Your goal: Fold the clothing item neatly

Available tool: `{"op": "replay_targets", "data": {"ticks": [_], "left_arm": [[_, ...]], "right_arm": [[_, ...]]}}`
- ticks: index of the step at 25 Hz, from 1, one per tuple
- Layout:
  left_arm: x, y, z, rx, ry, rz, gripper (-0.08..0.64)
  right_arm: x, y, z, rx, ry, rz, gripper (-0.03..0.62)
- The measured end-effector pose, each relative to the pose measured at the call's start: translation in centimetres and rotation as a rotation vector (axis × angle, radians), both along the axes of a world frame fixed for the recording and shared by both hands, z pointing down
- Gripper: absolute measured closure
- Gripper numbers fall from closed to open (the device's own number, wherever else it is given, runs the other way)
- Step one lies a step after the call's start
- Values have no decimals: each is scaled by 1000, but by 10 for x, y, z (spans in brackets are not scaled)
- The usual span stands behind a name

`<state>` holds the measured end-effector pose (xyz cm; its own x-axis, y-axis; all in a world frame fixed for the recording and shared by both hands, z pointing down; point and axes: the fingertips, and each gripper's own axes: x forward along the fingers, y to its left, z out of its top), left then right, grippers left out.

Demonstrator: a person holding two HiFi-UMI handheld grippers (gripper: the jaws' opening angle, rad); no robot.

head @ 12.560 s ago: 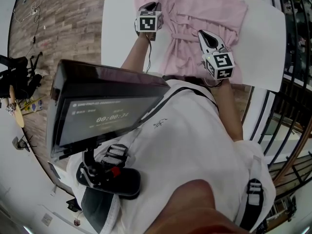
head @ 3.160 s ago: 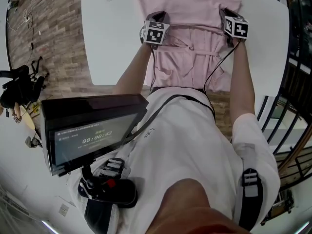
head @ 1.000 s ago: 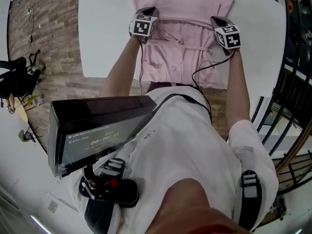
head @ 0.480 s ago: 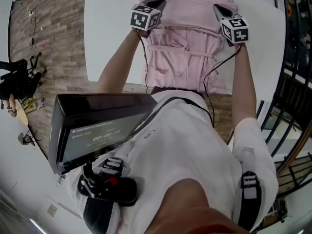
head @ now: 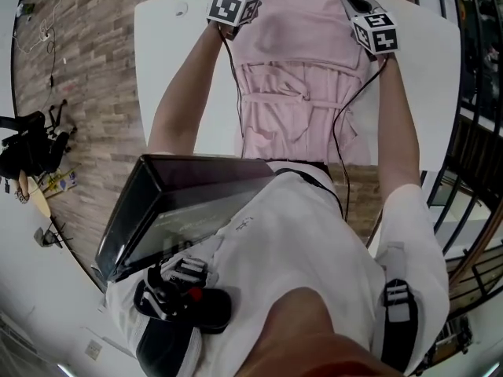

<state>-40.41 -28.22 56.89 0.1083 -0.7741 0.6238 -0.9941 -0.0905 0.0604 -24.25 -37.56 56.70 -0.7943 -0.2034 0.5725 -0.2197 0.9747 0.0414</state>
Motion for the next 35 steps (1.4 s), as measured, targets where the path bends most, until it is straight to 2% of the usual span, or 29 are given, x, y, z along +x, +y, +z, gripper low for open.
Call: {"op": "replay_targets", "data": {"ticks": [3,5,7,10,13,24,31,32,33,35], "left_arm": [[-4,-4,31,-45,-54,14,557],[-6,-5,44,-66,-58,25,554],[-12,-7,50,-71,-60,15,522],[-18,-14,56,-76,-61,5,480],[-25,-18,65,-102,-61,1,468],[-30,-31,81,-128,-18,-25,468],[-29,-26,98,-159,-26,-28,469],[-29,-25,98,-162,-27,-27,477],[-28,-25,98,-162,-31,-27,517],[-26,-26,95,-150,-39,-22,543]], "right_arm": [[1,-9,17,25,11,20,588],[1,-13,25,14,12,33,588],[-2,-15,34,-1,17,32,584],[-3,-19,48,-2,47,27,515],[-4,-28,58,0,75,37,491],[-14,-52,78,-43,141,38,491],[-14,-49,98,-68,211,41,497],[-14,-48,98,-60,217,33,534],[-15,-47,97,-49,219,24,569],[-16,-46,93,-30,211,16,571]]}}
